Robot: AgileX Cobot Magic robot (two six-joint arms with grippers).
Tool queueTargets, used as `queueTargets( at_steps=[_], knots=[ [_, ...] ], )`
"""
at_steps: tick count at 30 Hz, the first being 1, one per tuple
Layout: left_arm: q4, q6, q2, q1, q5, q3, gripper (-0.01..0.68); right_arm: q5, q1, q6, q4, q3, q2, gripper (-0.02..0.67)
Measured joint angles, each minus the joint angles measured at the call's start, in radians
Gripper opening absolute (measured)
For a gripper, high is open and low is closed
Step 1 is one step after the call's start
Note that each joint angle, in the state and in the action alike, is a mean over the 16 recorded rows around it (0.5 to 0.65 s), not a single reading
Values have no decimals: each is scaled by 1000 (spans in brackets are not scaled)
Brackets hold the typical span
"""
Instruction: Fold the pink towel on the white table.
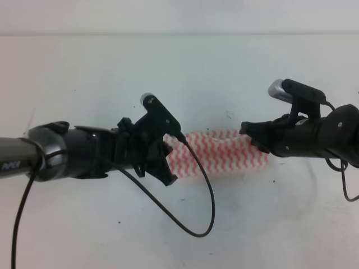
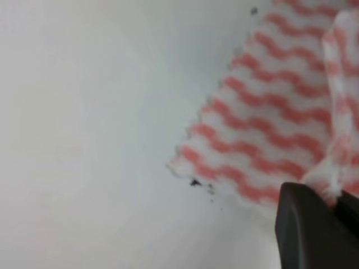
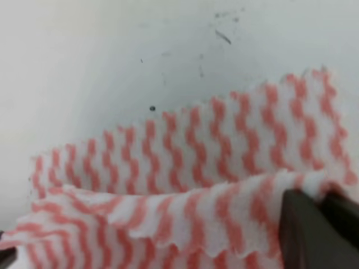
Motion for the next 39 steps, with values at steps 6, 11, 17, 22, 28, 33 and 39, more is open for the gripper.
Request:
queueTargets(
  at_steps=[6,11,17,22,28,33,39],
  knots=[
    [-5,-2,13,0,-10,-12,-4,4,0,0,-1,-28,22,-16],
    [-5,-2,18,0,-18,-17,-4,11,-1,0,-3,-47,41,-15],
    [-5,-3,28,0,-24,-21,-4,19,-1,0,-3,-60,62,-15],
    [5,-2,39,0,-25,-21,-4,20,0,0,-4,-61,66,-16],
    [0,-3,46,0,-23,-23,-4,20,0,0,-5,-60,68,-16],
    [-5,-3,46,0,-26,-30,-4,20,0,0,-6,-60,68,-16],
    [-10,-3,45,0,-32,-42,-4,19,0,0,-6,-63,66,-16]
  ],
)
